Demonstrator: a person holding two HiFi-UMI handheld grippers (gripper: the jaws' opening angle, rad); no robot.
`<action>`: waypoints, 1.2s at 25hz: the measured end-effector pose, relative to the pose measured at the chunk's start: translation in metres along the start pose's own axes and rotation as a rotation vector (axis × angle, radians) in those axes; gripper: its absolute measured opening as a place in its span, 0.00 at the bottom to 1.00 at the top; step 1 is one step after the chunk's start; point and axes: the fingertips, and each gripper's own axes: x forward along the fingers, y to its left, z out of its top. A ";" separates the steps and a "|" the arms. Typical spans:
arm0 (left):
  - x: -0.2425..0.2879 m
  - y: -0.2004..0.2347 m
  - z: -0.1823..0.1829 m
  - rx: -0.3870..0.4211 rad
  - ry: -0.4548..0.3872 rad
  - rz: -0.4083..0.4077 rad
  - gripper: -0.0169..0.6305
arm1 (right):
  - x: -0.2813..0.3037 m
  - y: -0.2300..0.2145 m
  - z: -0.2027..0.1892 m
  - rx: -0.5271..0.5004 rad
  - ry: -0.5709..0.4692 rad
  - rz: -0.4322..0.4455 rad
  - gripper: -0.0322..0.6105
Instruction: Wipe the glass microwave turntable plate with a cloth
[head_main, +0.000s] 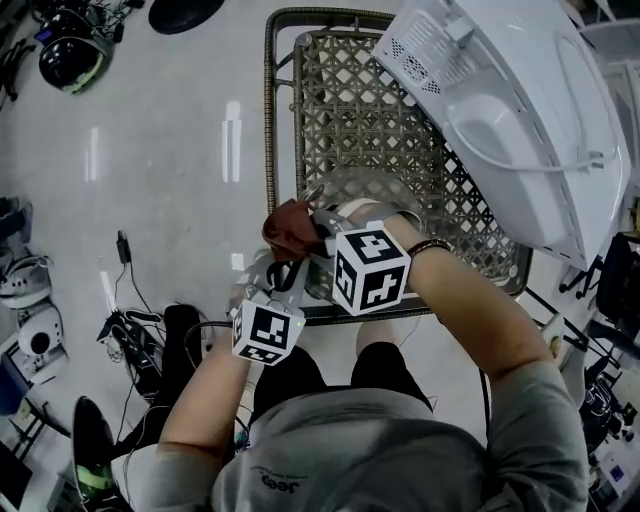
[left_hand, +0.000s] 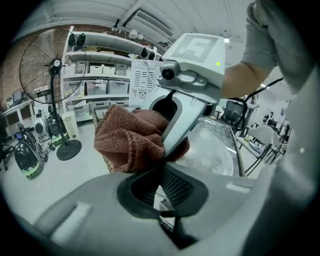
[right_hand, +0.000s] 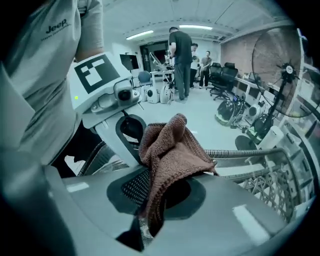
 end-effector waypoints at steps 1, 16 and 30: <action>0.000 0.000 0.000 0.003 -0.001 0.002 0.03 | 0.001 0.000 -0.002 -0.005 0.016 0.006 0.15; 0.000 0.001 0.000 -0.009 0.006 0.000 0.03 | -0.072 0.016 -0.114 0.109 0.224 -0.091 0.15; 0.001 0.001 -0.001 -0.015 0.015 -0.008 0.03 | -0.090 0.027 -0.115 0.086 0.184 -0.175 0.15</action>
